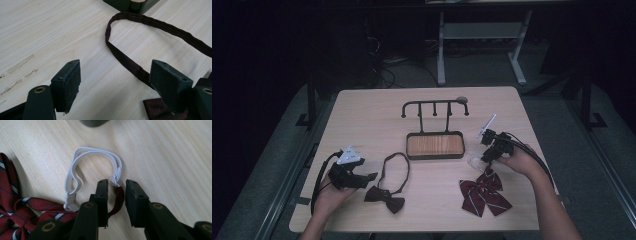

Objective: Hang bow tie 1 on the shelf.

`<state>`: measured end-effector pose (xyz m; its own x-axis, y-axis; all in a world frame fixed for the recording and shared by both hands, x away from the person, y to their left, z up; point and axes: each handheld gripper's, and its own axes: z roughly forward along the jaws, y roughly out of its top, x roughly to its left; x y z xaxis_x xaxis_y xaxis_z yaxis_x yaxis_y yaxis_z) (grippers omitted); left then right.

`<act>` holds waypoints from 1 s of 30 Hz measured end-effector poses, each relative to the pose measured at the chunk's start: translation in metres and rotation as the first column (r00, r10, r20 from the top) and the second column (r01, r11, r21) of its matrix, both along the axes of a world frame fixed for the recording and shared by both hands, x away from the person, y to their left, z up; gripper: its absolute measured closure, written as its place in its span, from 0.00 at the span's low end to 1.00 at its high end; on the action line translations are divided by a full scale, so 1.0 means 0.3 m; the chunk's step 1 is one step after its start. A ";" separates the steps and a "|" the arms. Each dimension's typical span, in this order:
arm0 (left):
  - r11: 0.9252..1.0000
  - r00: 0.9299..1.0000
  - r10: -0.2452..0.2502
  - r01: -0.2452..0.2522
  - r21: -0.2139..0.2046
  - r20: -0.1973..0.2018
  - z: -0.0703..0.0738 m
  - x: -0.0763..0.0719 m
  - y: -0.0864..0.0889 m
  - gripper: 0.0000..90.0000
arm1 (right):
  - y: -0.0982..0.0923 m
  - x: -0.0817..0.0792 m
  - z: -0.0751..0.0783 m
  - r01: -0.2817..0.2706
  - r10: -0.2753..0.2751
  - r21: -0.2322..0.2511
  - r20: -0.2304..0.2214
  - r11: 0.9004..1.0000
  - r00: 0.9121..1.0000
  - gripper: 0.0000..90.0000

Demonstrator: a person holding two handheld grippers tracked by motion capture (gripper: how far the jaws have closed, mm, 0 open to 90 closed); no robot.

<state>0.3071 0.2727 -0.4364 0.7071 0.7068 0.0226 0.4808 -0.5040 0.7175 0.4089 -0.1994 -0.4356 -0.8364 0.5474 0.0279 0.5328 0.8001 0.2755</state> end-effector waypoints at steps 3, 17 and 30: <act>1.000 1.000 -0.001 0.001 0.002 -0.002 0.001 0.000 0.000 0.28 | 0.004 -0.002 -0.004 -0.008 0.008 -0.015 -0.002 1.000 1.000 0.83; 1.000 1.000 -0.002 0.002 0.003 -0.002 0.000 -0.001 -0.001 0.28 | 0.019 -0.006 -0.012 -0.031 0.031 -0.048 0.007 0.998 0.999 0.88; 1.000 1.000 -0.005 0.005 0.005 -0.002 0.000 -0.001 -0.002 0.28 | -0.001 -0.017 0.008 -0.045 0.045 -0.012 -0.020 0.999 0.999 0.96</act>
<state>0.3069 0.2722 -0.4363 0.7104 0.7033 0.0249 0.4795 -0.5096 0.7144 0.4038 -0.1999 -0.4333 -0.8596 0.5096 0.0385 0.5015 0.8266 0.2553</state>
